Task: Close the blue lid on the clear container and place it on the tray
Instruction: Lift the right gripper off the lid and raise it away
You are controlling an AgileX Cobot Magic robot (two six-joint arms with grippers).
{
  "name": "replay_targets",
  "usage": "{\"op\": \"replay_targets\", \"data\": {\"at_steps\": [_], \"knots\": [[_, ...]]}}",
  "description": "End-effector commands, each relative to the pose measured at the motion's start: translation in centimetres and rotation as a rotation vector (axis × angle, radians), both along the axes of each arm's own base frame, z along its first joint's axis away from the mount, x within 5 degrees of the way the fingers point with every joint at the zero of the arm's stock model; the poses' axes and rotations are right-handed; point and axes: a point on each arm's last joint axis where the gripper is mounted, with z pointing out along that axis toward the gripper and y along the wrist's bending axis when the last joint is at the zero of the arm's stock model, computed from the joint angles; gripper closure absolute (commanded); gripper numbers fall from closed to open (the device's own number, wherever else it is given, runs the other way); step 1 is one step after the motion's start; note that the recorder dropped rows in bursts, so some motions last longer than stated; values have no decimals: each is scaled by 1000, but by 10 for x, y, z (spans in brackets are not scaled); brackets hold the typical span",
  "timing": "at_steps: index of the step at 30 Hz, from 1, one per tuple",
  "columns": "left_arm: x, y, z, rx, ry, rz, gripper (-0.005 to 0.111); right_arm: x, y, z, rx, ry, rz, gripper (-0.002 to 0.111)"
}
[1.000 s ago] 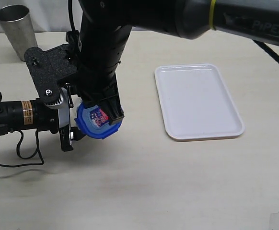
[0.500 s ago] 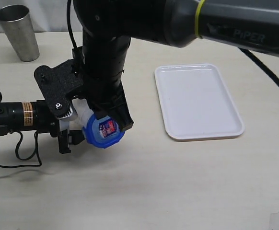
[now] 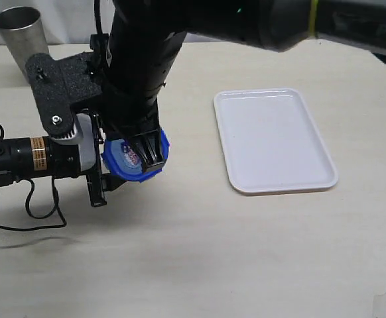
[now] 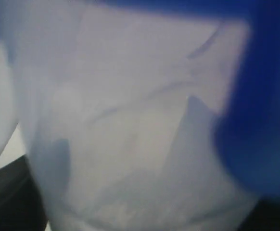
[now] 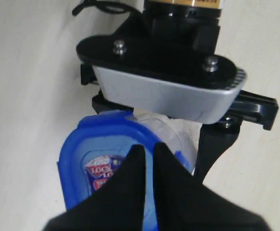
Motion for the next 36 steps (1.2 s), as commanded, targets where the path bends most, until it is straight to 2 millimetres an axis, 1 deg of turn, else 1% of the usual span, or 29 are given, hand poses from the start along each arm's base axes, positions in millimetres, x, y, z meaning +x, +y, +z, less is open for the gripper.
{"op": "replay_targets", "data": {"at_steps": [1, 5, 11, 14, 17, 21, 24, 27, 28, 30, 36], "knots": [[3, -2, 12, -87, -14, 17, 107, -3, -11, 22, 46, -35, -71, 104], [3, -2, 12, -87, -13, 18, 107, 5, -24, 37, 71, -93, -181, 104], [3, -2, 12, -103, 20, 31, 107, 27, -51, 50, 151, -89, -356, 104], [6, -1, 12, -148, 100, 87, 107, 40, -63, 58, 235, -106, -455, 104], [10, 1, 13, -226, 227, 174, 107, 48, -71, 67, 338, -124, -546, 104], [14, 3, 14, -319, 370, 262, 107, 48, -76, 77, 495, -178, -586, 104], [16, 4, 15, -348, 406, 293, 107, 38, -83, 86, 652, -244, -578, 104], [17, 5, 15, -356, 404, 309, 107, 20, -96, 95, 838, -299, -577, 104], [17, 5, 15, -359, 411, 310, 107, 11, -103, 101, 914, -333, -561, 104], [17, 5, 15, -361, 414, 311, 107, -3, -113, 100, 977, -358, -546, 104], [17, 5, 15, -361, 414, 311, 107, -58, -156, 104, 1174, -394, -530, 104]]}}
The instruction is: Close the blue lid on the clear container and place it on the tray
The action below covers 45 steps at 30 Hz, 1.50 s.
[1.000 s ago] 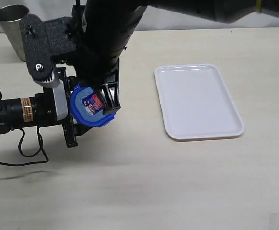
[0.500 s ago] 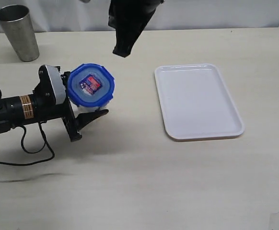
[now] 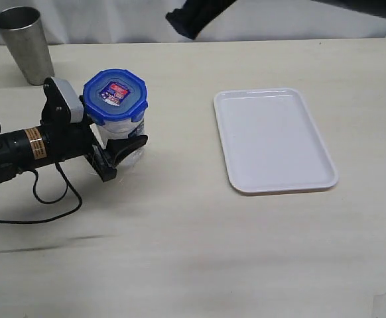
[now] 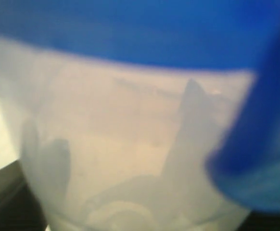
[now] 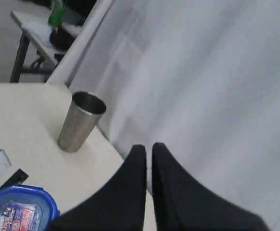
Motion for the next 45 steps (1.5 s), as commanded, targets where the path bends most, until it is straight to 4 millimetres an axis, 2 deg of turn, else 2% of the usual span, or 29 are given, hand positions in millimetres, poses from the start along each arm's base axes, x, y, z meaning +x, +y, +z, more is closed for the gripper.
{"op": "replay_targets", "data": {"at_steps": [1, 6, 11, 17, 23, 26, 30, 35, 45], "knots": [[2, -2, 8, -52, -31, 3, 107, -37, -32, 3, 138, -73, 0, 104], [2, -2, 8, -52, -31, 3, 107, -85, -72, 6, 283, -147, -5, 104], [3, -1, 9, -54, -31, 11, 107, -129, -112, -2, 417, -203, -23, 104], [3, -1, 9, -54, -31, 11, 107, -168, -151, -35, 546, -220, -68, 104], [3, -1, 9, -54, -31, 11, 107, -196, -176, -65, 651, -276, -61, 104], [3, -1, 9, -54, -31, 11, 107, -205, -183, -81, 684, -303, -54, 104], [3, -1, 9, -52, -34, 10, 107, -198, -182, -98, 731, -204, -74, 104], [3, -1, 9, -52, -34, 10, 107, -193, -178, -117, 709, -148, -89, 104], [3, -1, 9, -52, -34, 10, 107, -192, -177, -120, 704, -140, -92, 104]]}}
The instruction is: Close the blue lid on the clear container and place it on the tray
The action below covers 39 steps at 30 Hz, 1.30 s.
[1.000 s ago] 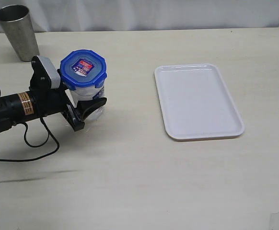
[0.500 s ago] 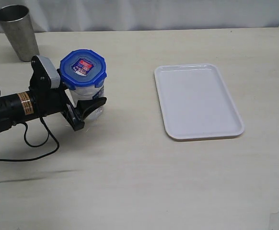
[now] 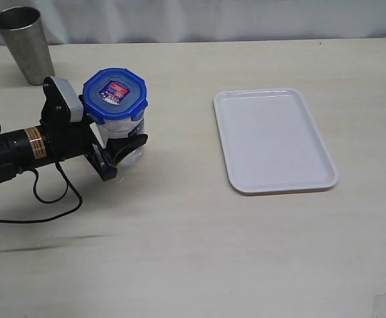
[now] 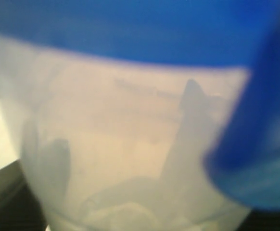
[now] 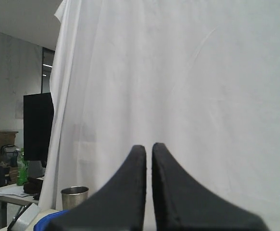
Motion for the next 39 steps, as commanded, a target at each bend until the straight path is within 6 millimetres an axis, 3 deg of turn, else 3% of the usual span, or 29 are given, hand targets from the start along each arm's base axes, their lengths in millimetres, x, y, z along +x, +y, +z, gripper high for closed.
{"op": "replay_targets", "data": {"at_steps": [1, 13, 18, 20, 25, 32, 39], "knots": [[2, -2, 8, -48, -33, 3, 107, 0, -1, -2, 1, -1, -9, 104], [2, -2, 8, -48, -33, 3, 107, 0, -1, -2, 1, -1, -9, 104], [2, -2, 8, -47, -33, -2, 107, 3, 0, -12, -12, 17, -25, 104], [2, -2, 8, -47, -33, -2, 107, 5, 3, -24, -83, 11, -46, 104], [2, -2, 8, -47, -33, 0, 107, 5, 8, -34, -424, -63, -150, 104], [2, -2, 8, -47, -33, 0, 107, 9, -3, -34, -432, -15, -363, 104], [2, -2, 8, -47, -33, 0, 107, 11, 1, -55, -549, 189, -289, 104]]}}
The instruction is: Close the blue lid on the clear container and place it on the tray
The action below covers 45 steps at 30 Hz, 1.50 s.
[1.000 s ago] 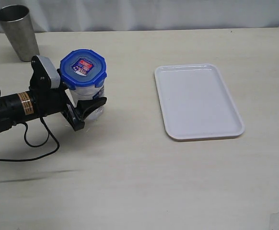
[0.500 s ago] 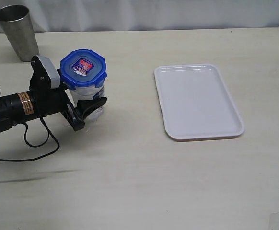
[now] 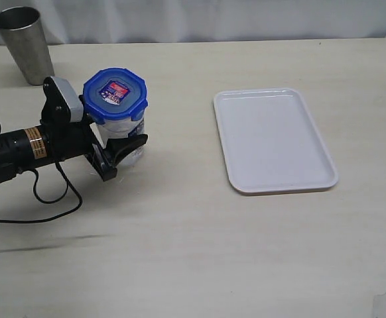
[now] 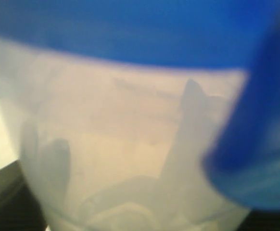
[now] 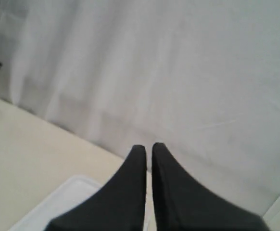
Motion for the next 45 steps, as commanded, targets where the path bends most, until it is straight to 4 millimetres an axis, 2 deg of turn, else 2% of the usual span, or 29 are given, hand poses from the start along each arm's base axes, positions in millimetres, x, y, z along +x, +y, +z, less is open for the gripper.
{"op": "replay_targets", "data": {"at_steps": [1, 10, 18, 25, 31, 45], "knots": [[2, -2, 8, -48, -33, 4, 107, 0, 2, -17, -71, 159, 22, 104], [3, -1, 9, -53, -32, 22, 107, -1, -2, -35, -163, 345, -50, 104], [3, -1, 9, -53, -32, 22, 107, -1, -7, -36, -281, 328, -105, 104], [3, -1, 9, -53, -32, 22, 107, -1, -7, -36, -283, 328, -106, 104], [3, -1, 9, -53, -32, 22, 107, 0, -11, -36, -266, 340, -187, 104], [3, -1, 9, -53, -32, 22, 107, 0, -11, -36, -264, 341, -185, 104]]}}
